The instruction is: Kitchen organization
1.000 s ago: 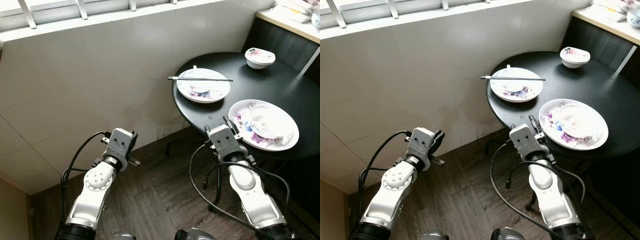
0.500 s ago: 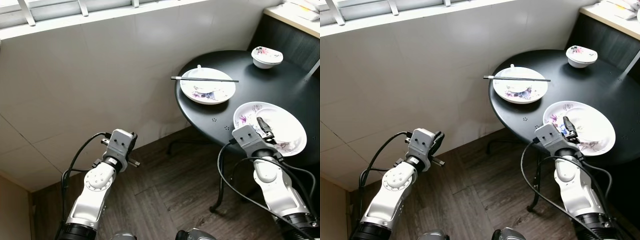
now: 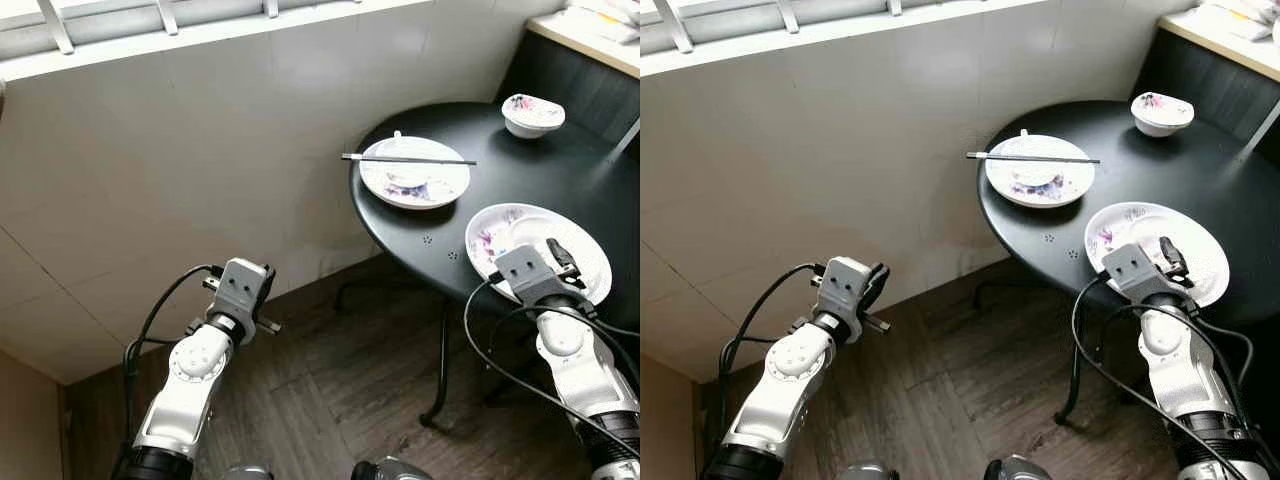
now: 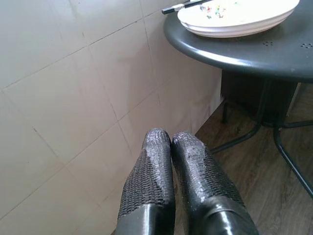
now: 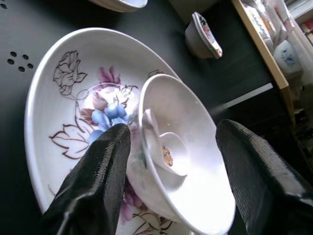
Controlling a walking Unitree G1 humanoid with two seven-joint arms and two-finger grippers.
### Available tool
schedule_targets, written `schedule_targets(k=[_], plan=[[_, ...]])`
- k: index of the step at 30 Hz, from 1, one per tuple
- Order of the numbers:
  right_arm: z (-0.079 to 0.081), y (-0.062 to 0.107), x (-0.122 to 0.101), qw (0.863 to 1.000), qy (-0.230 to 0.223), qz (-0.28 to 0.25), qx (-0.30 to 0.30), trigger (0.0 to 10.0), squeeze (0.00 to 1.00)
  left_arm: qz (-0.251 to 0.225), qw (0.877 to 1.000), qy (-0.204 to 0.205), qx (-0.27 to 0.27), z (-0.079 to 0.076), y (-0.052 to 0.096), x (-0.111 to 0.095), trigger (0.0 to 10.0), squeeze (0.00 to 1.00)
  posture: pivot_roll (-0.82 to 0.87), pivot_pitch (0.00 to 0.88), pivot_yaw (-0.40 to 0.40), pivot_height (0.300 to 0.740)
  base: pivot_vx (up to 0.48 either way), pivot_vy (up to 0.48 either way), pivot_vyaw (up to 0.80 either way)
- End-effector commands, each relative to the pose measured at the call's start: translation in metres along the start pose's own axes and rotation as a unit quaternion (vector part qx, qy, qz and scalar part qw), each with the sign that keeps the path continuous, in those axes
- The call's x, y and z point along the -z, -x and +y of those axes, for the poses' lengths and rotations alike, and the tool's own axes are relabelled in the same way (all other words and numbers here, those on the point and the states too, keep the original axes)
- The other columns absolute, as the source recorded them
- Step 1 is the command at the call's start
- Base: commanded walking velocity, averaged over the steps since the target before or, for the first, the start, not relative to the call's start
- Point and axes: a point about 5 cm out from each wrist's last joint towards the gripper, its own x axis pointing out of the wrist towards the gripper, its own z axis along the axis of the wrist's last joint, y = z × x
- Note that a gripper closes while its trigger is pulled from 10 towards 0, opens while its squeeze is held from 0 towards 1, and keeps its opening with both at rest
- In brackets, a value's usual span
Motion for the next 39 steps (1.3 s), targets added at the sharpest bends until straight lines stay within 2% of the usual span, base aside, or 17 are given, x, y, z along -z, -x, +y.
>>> schedule_targets(k=[1,15,29,30,31,32,33,39], plan=[[-0.004,-0.003,-0.001,1.0,-0.008,-0.007,-0.004,10.0,0.0,0.006,1.0,-0.005,0.001,0.001,-0.002,0.001,10.0,0.0,0.14,0.0,-0.032,0.74,0.0,0.0,0.0],[-0.01,-0.017,-0.006,0.999,-0.018,-0.038,-0.024,10.0,0.0,0.007,1.0,-0.007,0.002,-0.001,-0.005,0.001,10.0,0.0,0.14,0.0,-0.033,0.74,0.0,0.0,0.0],[-0.007,-0.023,0.006,0.998,-0.034,-0.012,-0.044,10.0,0.0,0.009,1.0,-0.007,0.0,-0.001,-0.004,0.002,10.0,0.0,0.15,0.0,-0.037,0.74,0.0,0.0,0.0],[-0.006,-0.023,0.006,0.998,-0.036,-0.014,-0.045,5.3,0.0,0.009,1.0,-0.007,0.0,-0.001,-0.004,0.003,10.0,0.0,0.15,0.0,-0.037,0.74,0.0,0.0,0.0],[-0.006,-0.023,0.006,0.998,-0.037,-0.016,-0.046,3.8,0.0,0.009,1.0,-0.007,0.0,-0.001,-0.004,0.003,10.0,0.0,0.15,0.0,-0.038,0.74,0.0,0.0,0.0],[-0.006,-0.023,0.006,0.998,-0.037,-0.017,-0.047,3.8,0.0,0.01,1.0,-0.007,0.0,-0.001,-0.004,0.003,10.0,0.0,0.15,0.0,-0.038,0.74,0.0,0.0,0.0],[-0.006,-0.023,0.006,0.998,-0.036,-0.02,-0.046,0.1,0.0,0.01,1.0,-0.008,0.001,-0.001,-0.004,0.003,10.0,0.0,0.15,0.0,-0.038,0.74,0.0,0.0,0.0],[-0.006,-0.025,0.003,0.998,-0.032,-0.03,-0.043,0.0,0.0,0.012,1.0,-0.009,0.001,-0.002,-0.005,0.004,10.0,0.0,0.15,0.0,-0.038,0.74,0.0,0.0,0.0]])
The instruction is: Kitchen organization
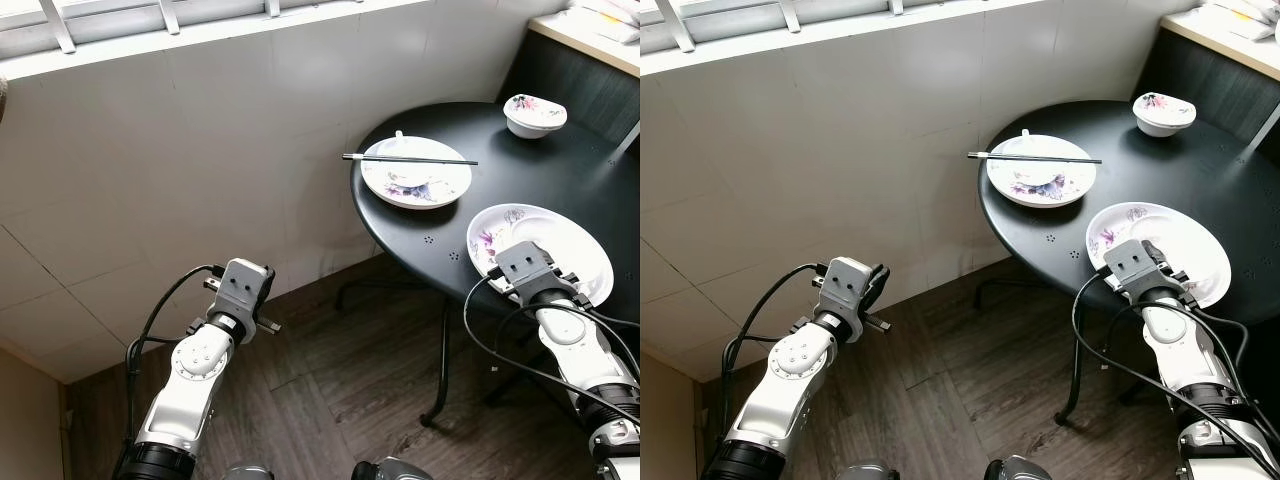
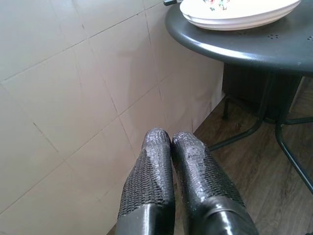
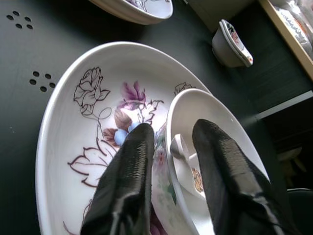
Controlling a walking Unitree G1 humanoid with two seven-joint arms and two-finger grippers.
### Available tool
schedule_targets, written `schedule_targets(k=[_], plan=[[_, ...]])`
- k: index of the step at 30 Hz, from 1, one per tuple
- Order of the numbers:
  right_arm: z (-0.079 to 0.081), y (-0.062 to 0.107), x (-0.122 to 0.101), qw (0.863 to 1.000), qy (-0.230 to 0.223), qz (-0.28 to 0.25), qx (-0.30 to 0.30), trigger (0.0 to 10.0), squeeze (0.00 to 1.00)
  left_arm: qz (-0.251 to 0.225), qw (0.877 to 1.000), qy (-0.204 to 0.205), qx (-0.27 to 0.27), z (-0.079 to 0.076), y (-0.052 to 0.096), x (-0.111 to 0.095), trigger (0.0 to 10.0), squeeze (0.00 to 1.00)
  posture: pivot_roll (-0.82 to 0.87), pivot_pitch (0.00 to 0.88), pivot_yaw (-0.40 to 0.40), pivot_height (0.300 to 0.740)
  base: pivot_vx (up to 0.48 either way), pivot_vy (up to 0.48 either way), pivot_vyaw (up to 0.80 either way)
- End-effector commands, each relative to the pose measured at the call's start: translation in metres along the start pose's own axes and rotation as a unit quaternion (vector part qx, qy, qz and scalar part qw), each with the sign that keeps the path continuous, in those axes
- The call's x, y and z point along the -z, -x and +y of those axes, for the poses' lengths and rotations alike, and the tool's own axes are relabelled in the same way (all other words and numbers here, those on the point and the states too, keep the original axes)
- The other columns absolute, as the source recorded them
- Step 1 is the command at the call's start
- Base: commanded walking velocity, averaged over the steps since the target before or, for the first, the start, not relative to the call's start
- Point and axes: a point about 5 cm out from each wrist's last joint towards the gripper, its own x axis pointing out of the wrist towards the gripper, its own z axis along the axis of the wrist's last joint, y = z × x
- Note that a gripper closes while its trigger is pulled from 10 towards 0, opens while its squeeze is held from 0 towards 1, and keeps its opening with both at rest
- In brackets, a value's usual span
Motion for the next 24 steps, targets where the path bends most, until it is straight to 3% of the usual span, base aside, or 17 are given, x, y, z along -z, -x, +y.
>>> schedule_targets(k=[1,18,19,24], plan=[[-0.0069,-0.0015,-0.0011,1.0,0.003,-0.004,0.008,0.0,0.0,0.002,1.0,-0.01,0.004,-0.0014,-0.0016,0.0003,10.0,0.0,0.15,0.0,-0.038,0.74,0.0,0.0,0.0],[-0.0044,0.0002,-0.0023,0.999,0.029,-0.014,0.016,0.1,0.0,0.007,1.0,-0.012,0.007,-0.0043,-0.0013,0.0039,10.0,0.0,0.14,0.0,-0.04,0.74,0.0,0.0,0.0],[-0.0043,0.0004,-0.0021,0.999,0.033,-0.012,0.018,10.0,0.0,0.008,1.0,-0.012,0.008,-0.0046,-0.0013,0.0041,10.0,0.0,0.14,0.0,-0.04,0.74,0.0,0.0,0.0],[-0.0026,-0.0003,0.0005,1.0,0.026,0.003,0.016,10.0,0.0,0.011,1.0,-0.013,0.01,-0.0056,-0.0017,0.0054,10.0,0.0,0.14,0.0,-0.04,0.74,0.0,0.0,0.0]])
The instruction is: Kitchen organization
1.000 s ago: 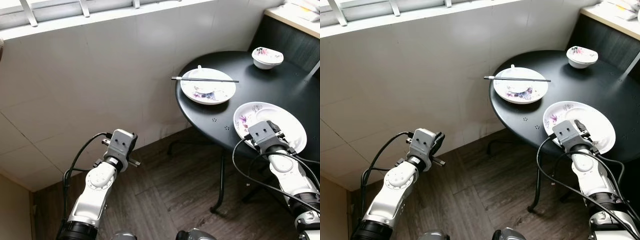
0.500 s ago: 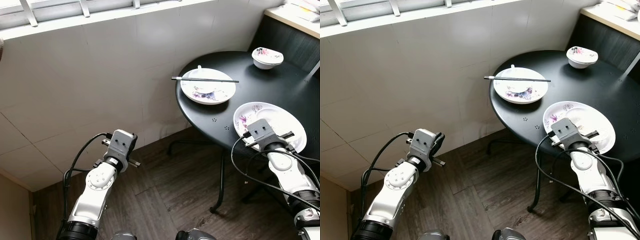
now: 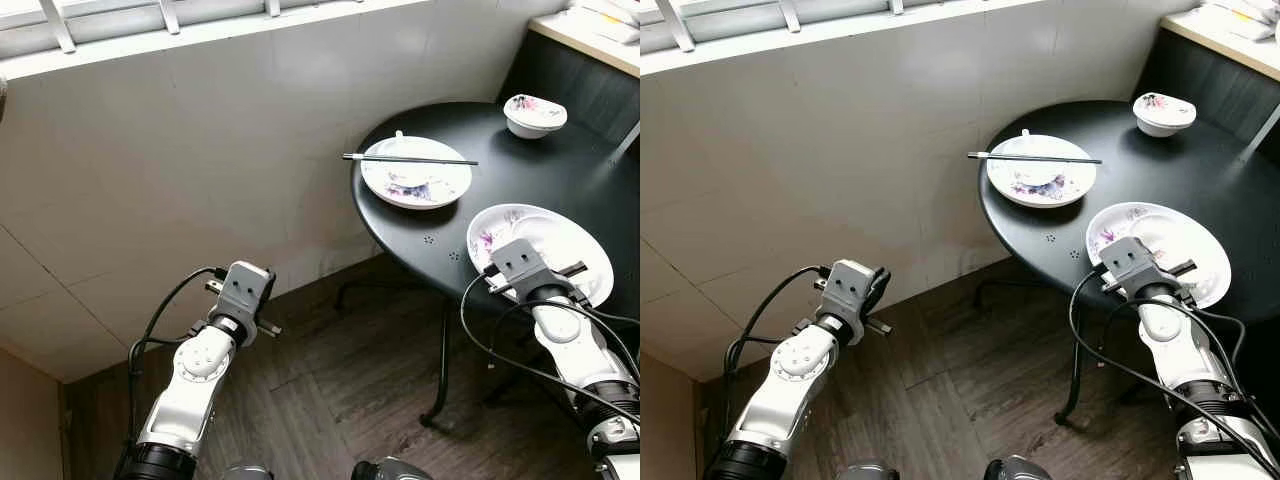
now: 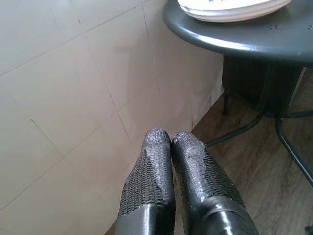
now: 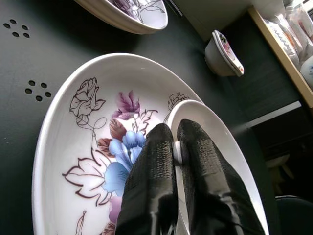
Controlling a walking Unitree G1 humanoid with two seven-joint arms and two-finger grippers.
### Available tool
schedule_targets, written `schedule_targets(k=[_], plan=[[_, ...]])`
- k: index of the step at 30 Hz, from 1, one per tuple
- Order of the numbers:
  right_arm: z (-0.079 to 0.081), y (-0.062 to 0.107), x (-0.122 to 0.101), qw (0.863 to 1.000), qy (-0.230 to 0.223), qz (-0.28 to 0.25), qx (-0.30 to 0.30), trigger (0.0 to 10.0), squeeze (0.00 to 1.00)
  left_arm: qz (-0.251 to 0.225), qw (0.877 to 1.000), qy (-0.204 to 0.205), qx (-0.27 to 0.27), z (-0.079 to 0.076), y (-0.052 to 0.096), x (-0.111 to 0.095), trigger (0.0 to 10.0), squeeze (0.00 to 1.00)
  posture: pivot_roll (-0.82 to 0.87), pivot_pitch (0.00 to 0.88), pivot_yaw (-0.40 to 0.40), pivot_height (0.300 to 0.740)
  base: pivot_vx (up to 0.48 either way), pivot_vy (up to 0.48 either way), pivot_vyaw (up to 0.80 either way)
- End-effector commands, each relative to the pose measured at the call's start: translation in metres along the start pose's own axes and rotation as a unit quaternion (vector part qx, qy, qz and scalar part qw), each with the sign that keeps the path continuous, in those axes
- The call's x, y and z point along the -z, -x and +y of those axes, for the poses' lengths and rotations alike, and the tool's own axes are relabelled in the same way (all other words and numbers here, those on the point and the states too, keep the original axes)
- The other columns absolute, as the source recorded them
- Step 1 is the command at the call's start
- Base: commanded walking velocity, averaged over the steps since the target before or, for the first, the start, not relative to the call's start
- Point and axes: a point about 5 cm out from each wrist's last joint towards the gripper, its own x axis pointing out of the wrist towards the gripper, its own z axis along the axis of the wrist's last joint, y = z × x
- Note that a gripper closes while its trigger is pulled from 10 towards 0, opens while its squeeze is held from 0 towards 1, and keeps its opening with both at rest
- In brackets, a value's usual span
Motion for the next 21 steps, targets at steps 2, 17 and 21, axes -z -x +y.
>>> schedule_targets(k=[2,17,21], plan=[[-0.004,0.001,0.004,1.0,-0.012,0.011,0.003,10.0,0.89,0.0,1.0,-0.006,0.007,-0.003,-0.001,0.0,10.0,0.0,0.14,0.0,-0.039,0.74,0.0,0.0,0.0],[-0.014,-0.006,-0.001,1.0,-0.015,0.009,0.012,10.0,0.0,0.004,1.0,-0.008,0.01,-0.004,-0.003,0.003,10.0,0.0,0.14,0.0,-0.04,0.74,0.0,0.0,0.0],[-0.018,-0.01,-0.004,1.0,-0.013,-0.001,0.01,10.0,0.0,0.005,1.0,-0.01,0.011,-0.004,-0.004,0.004,10.0,0.0,0.14,0.0,-0.038,0.74,0.0,0.0,0.0]])
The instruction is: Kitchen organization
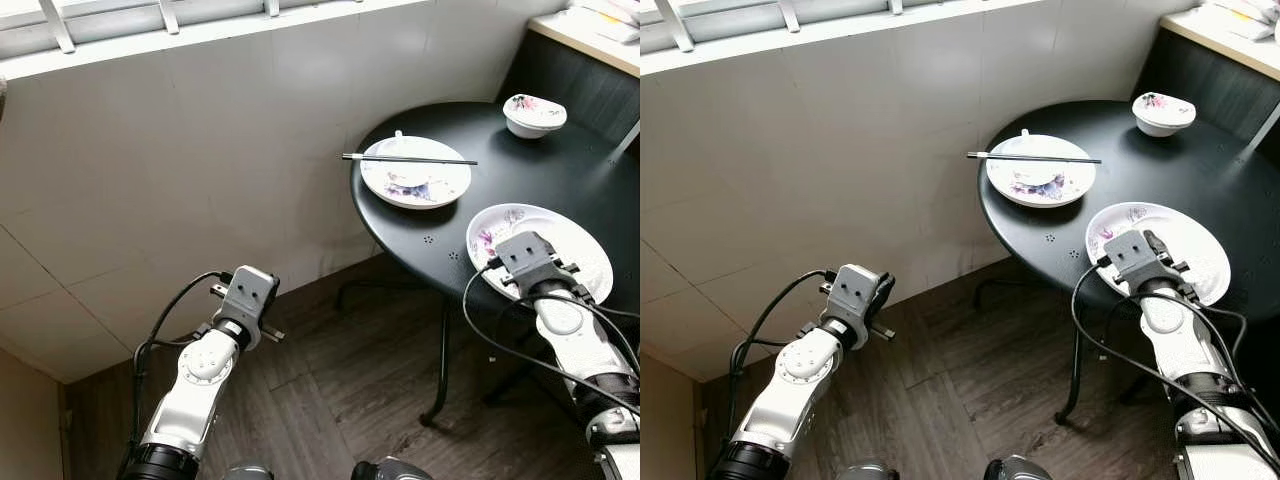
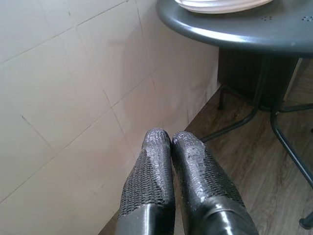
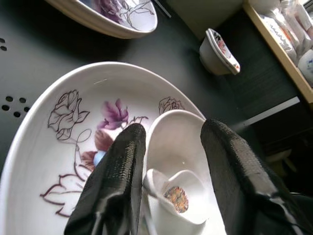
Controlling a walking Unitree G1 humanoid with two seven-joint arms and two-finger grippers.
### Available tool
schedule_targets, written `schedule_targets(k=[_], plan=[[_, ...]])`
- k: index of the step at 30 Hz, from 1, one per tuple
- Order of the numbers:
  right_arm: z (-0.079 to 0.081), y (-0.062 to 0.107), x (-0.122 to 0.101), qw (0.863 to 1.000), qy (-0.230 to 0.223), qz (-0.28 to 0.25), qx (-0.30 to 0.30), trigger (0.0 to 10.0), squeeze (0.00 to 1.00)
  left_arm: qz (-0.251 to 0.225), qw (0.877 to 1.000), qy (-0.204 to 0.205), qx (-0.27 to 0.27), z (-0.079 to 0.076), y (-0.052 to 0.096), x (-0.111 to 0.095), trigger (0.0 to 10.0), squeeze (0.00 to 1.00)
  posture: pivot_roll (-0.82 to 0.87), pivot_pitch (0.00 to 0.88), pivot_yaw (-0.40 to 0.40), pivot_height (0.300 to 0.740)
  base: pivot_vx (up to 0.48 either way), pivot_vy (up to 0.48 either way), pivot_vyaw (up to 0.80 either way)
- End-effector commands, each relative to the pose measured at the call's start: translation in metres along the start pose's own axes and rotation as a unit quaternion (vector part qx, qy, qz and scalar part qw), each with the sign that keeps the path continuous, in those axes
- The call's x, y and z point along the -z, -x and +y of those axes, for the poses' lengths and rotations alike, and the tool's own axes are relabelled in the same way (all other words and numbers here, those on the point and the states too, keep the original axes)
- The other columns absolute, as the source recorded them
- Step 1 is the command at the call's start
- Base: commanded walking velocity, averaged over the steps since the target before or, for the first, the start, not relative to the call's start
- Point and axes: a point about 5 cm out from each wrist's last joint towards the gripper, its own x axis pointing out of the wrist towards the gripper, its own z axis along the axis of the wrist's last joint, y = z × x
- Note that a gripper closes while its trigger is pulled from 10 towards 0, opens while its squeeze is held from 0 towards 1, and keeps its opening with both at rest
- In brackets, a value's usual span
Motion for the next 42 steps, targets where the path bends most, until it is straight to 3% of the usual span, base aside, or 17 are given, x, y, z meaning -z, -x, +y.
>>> schedule_targets(k=[1,16,17,19,20,21,30,31,32,33,35,36,42], plan=[[-0.0076,-0.0021,0.0007,1.0,0.005,0.0,0.003,10.0,0.0,-0.003,1.0,-0.009,0.001,0.0003,-0.0016,-0.0013,10.0,0.0,0.14,0.0,-0.038,0.74,0.0,0.0,0.0],[-0.0011,-0.0035,0.008,1.0,0.006,0.022,-0.009,10.0,0.0,0.0,1.0,-0.014,0.0,0.0018,-0.0008,0.0012,10.0,0.0,0.15,0.0,-0.037,0.74,0.0,0.0,0.0],[-0.0007,-0.0033,0.0084,1.0,0.004,0.023,-0.009,7.8,0.0,0.0,1.0,-0.015,0.0,0.0018,-0.0009,0.0013,10.0,0.0,0.15,0.0,-0.036,0.74,0.0,0.0,0.0],[-0.0006,-0.0034,0.0085,1.0,0.002,0.022,-0.009,7.8,0.0,0.001,1.0,-0.015,0.001,0.0019,-0.0009,0.0013,10.0,0.0,0.15,0.0,-0.036,0.74,0.0,0.0,0.0],[-0.0009,-0.0034,0.0083,1.0,0.002,0.02,-0.008,2.3,0.0,0.001,1.0,-0.016,0.001,0.002,-0.001,0.0013,10.0,0.0,0.15,0.0,-0.036,0.74,0.0,0.0,0.0],[-0.0021,-0.0034,0.0074,1.0,0.001,0.016,-0.004,0.0,0.0,0.001,1.0,-0.016,0.001,0.0021,-0.0011,0.0012,10.0,0.0,0.15,0.0,-0.034,0.74,0.0,0.0,0.0],[-0.0054,-0.005,0.0005,1.0,-0.001,-0.004,0.012,0.0,0.0,0.0,1.0,-0.018,0.002,0.0018,-0.0019,0.0011,10.0,0.0,0.15,0.0,-0.036,0.74,0.0,0.0,0.0],[-0.0055,-0.0051,0.0001,1.0,-0.001,-0.005,0.013,1.1,0.0,0.0,1.0,-0.018,0.002,0.0016,-0.0021,0.0011,10.0,0.0,0.15,0.0,-0.036,0.74,0.0,0.0,0.0],[-0.0055,-0.0052,0.0,1.0,-0.001,-0.005,0.013,1.1,0.0,0.0,1.0,-0.018,0.002,0.0015,-0.0022,0.0011,10.0,0.0,0.15,0.0,-0.036,0.74,0.0,0.0,0.0],[-0.0053,-0.0054,0.0,1.0,-0.001,-0.004,0.013,4.8,0.0,0.0,1.0,-0.018,0.002,0.0013,-0.0024,0.0011,10.0,0.0,0.15,0.0,-0.036,0.74,0.0,0.0,0.0],[-0.0053,-0.0054,0.0,1.0,-0.001,-0.004,0.013,4.8,0.0,0.0,1.0,-0.018,0.002,0.0013,-0.0024,0.0011,10.0,0.0,0.15,0.0,-0.036,0.74,0.0,0.0,0.0],[-0.0048,-0.0055,0.0007,1.0,-0.002,-0.001,0.013,10.0,0.0,0.0,1.0,-0.019,0.002,0.001,-0.0026,0.0012,10.0,0.0,0.15,0.0,-0.036,0.74,0.0,0.0,0.0],[0.0001,-0.0044,0.0038,1.0,-0.003,0.009,0.004,10.0,0.0,0.002,1.0,-0.019,0.004,-0.0002,-0.0033,0.002,10.0,0.0,0.15,0.0,-0.036,0.74,0.0,0.0,0.0]])
